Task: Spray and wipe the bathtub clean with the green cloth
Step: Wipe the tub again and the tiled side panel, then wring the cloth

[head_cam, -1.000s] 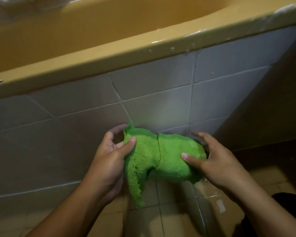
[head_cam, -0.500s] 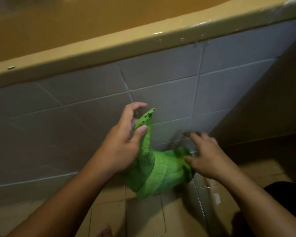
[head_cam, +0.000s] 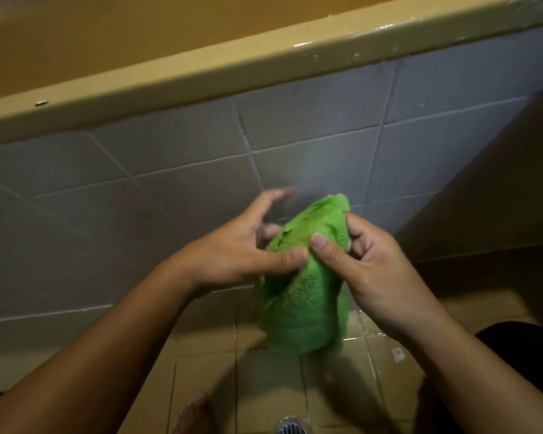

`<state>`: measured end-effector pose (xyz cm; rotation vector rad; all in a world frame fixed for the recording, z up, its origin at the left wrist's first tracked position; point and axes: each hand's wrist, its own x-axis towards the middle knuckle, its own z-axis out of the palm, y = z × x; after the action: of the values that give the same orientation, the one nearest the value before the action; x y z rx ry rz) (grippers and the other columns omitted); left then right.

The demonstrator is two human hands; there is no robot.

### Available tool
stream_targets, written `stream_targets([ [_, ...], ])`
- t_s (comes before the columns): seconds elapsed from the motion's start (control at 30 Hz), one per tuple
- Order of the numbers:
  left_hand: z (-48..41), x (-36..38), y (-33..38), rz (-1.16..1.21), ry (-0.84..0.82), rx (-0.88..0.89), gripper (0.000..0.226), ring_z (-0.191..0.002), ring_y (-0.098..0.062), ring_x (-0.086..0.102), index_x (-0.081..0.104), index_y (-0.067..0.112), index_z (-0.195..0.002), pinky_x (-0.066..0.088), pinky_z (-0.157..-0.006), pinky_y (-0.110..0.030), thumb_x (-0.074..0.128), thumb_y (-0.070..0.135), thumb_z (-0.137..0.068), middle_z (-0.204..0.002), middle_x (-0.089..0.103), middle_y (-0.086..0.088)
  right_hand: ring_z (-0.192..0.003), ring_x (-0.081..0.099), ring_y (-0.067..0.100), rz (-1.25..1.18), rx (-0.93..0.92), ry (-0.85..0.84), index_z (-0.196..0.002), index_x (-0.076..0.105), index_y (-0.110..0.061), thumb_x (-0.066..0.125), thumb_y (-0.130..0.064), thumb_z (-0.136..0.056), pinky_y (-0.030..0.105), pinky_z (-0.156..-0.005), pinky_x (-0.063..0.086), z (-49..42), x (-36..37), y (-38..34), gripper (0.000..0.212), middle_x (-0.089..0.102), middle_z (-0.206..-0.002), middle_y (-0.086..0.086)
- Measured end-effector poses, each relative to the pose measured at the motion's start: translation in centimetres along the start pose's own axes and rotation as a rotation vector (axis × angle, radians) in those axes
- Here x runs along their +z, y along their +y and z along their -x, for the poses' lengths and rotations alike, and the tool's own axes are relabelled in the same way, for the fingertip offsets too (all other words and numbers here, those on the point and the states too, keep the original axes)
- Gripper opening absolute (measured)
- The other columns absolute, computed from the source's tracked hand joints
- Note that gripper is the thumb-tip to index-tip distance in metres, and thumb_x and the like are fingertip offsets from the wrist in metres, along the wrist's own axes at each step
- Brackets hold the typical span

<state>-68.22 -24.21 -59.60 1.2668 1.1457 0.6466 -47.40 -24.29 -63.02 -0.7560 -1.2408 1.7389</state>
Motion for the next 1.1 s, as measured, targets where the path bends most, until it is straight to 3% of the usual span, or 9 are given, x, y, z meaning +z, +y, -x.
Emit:
stream_targets([
  [0.1,0.3,-0.4,-1.5,-0.022,-0.138,-0.136,0.081,-0.113,-0.032,0.071,0.034,0.033,-0.156,0.055,-0.104,-0.048,0.074,0.010,-0.089,-0.118,0.073,-0.024,-0.087,0.072,0.032,-0.101,0.089,0.131,-0.118,0.060,0.001,0.063,-0.021,-0.094,0.040,-0.077,0.062,0.1,-0.1,-0.3,0.033,0.075,-0.101,0.025],
  [0.23,0.4,-0.9,-1.8,0.299,0.080,-0.082,0.063,-0.084,-0.032,0.073,0.054,0.025,-0.145,0.063,-0.075,-0.040,0.070,0.006,-0.087,-0.106,0.070,-0.032,-0.102,0.075,0.037,-0.036,0.403,-0.011,-0.134,0.054,-0.012,0.069,-0.006,-0.094,0.043,-0.085,0.063,0.6,-2.2,-1.4,0.044,0.075,-0.112,0.022],
  [0.33,0.5,-0.7,-3.1,0.537,0.177,-0.099,0.062,-0.102,-0.030,0.071,0.058,0.026,-0.145,0.061,-0.084,-0.042,0.073,0.036,-0.086,-0.128,0.069,-0.019,-0.097,0.075,0.043,0.022,0.465,-0.082,-0.151,0.040,-0.026,0.071,0.006,-0.085,0.052,-0.082,0.063,1.2,-2.7,-1.7,0.079,0.075,-0.105,0.026],
  [0.47,1.0,0.8,-4.7,0.790,-0.059,-0.282,0.109,-0.132,-0.038,0.059,0.049,0.016,-0.152,0.053,-0.102,-0.055,0.081,0.074,-0.065,-0.151,0.055,-0.019,-0.087,0.077,0.023,-0.160,0.262,0.124,-0.160,0.027,-0.040,0.068,-0.003,-0.081,0.032,-0.070,0.063,1.0,-2.6,-2.3,0.096,0.078,-0.086,0.009],
  [0.67,0.5,1.7,-4.9,1.026,0.059,-0.074,0.093,-0.130,-0.038,0.061,0.057,0.005,-0.145,0.049,-0.108,-0.056,0.093,0.045,-0.070,-0.142,0.060,-0.023,-0.113,0.070,0.040,-0.107,0.320,0.009,-0.148,0.024,-0.069,0.066,-0.005,-0.089,0.050,-0.093,0.059,1.9,-3.3,-2.9,0.097,0.067,-0.121,0.034],
  [0.77,0.8,3.5,-6.1,0.972,-0.154,-0.153,0.088,-0.151,-0.042,0.034,0.038,0.007,-0.159,0.026,-0.124,-0.058,0.071,0.054,-0.092,-0.162,0.037,-0.026,-0.079,0.070,0.021,-0.099,0.282,-0.012,-0.148,0.025,-0.070,0.064,-0.008,-0.091,0.038,-0.074,0.057,2.2,-2.6,-2.2,0.093,0.066,-0.080,0.018],
  [0.87,0.6,4.2,-6.7,0.844,-0.201,-0.194,0.074,-0.139,-0.037,0.053,0.055,0.011,-0.148,0.038,-0.118,-0.058,0.084,0.037,-0.085,-0.152,0.053,-0.021,-0.079,0.072,0.013,-0.237,0.241,0.013,-0.155,0.019,-0.060,0.060,0.001,-0.086,0.029,-0.067,0.059,1.9,-2.8,-1.8,0.101,0.070,-0.081,0.003],
  [1.0,0.7,3.2,-6.8,0.697,-0.089,-0.160,0.074,-0.123,-0.037,0.063,0.052,0.011,-0.148,0.038,-0.109,-0.072,0.083,0.009,-0.081,-0.143,0.060,-0.020,-0.064,0.073,0.007,-0.303,0.171,0.064,-0.163,0.008,-0.043,0.050,0.024,-0.085,0.019,-0.058,0.057,1.9,-2.6,-3.5,0.111,0.072,-0.067,0.004],
  [1.1,0.2,3.7,-6.0,0.614,0.154,-0.142,0.067,-0.114,-0.032,0.070,0.053,0.015,-0.146,0.057,-0.095,-0.056,0.073,-0.006,-0.086,-0.135,0.067,-0.016,-0.059,0.071,0.004,0.005,0.246,0.116,-0.164,0.007,-0.038,0.057,0.013,-0.094,0.020,-0.059,0.059,1.8,-3.6,-3.0,0.100,0.072,-0.062,0.000],
])
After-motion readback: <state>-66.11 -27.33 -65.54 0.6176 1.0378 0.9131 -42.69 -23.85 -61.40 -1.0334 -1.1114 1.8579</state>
